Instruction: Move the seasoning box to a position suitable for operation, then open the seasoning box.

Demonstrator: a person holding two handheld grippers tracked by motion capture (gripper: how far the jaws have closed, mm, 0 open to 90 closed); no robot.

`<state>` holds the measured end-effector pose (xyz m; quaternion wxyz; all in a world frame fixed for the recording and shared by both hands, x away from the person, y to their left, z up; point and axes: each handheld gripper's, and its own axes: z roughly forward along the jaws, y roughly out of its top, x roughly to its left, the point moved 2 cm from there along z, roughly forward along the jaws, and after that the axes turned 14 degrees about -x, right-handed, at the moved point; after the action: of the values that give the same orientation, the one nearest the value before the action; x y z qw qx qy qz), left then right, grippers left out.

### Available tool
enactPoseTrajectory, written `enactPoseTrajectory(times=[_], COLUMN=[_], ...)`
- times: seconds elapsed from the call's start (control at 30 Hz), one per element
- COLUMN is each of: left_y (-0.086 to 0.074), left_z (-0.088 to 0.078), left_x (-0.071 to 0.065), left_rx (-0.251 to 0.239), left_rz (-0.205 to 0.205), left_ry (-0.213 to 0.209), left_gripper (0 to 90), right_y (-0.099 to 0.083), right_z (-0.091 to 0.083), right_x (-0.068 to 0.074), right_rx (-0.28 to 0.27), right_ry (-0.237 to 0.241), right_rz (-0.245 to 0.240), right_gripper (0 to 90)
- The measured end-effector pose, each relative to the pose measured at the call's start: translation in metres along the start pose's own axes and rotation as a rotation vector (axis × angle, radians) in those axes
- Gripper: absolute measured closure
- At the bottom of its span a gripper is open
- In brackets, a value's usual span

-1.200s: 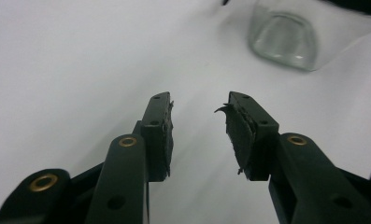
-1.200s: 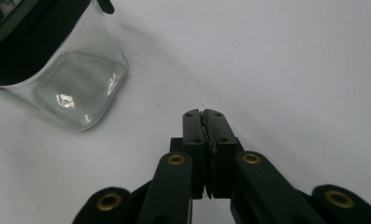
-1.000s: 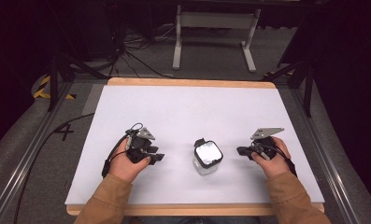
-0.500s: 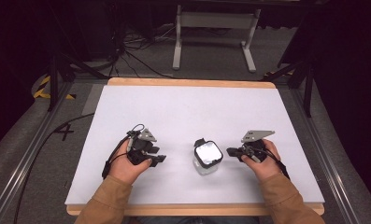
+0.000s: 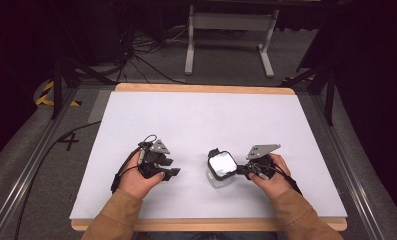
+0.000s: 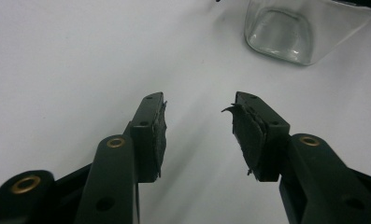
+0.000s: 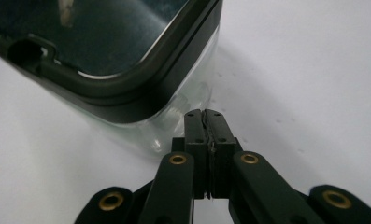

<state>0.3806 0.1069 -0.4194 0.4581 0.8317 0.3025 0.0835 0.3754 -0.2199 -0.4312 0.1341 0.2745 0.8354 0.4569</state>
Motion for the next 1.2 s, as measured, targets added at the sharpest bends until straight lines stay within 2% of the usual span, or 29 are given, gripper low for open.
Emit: enactPoseTrajectory(times=[0.3, 0.8, 0.97, 1.03, 1.07, 1.1, 1.13, 1.2], left_y=[0.002, 0.003, 0.004, 0.005, 0.005, 0.005, 0.005, 0.005], left_z=[0.003, 0.003, 0.000, -0.002, -0.003, -0.005, -0.006, -0.009], left_x=[-0.001, 0.000, 0.000, 0.001, 0.000, 0.001, 0.001, 0.003], left_rx=[-0.001, 0.004, -0.007, -0.022, -0.034, -0.035, -0.049, -0.052], left_rz=[-0.008, -0.015, -0.015, -0.018, -0.035, -0.024, -0.038, -0.047], left_ry=[-0.014, -0.030, -0.031, -0.030, -0.029, -0.030, -0.028, -0.026], left_gripper=[54.3, 54.4, 54.4, 54.4, 54.4, 54.1, 54.1, 53.9], right_y=[-0.003, -0.007, -0.005, 0.000, 0.000, 0.005, 0.005, 0.013], right_z=[0.000, 0.004, -0.001, -0.009, -0.009, -0.016, -0.016, -0.022], right_x=[0.013, 0.019, 0.012, 0.004, 0.004, -0.002, -0.002, -0.007], right_rx=[0.054, 0.083, 0.058, 0.013, 0.013, -0.029, -0.029, -0.069], right_ry=[0.064, 0.123, 0.090, 0.072, 0.072, 0.066, 0.066, 0.074], right_rz=[0.000, -0.018, -0.008, 0.002, 0.002, 0.020, 0.020, 0.035], right_gripper=[89.3, 89.4, 89.2, 89.2, 89.2, 89.2, 89.2, 89.1])
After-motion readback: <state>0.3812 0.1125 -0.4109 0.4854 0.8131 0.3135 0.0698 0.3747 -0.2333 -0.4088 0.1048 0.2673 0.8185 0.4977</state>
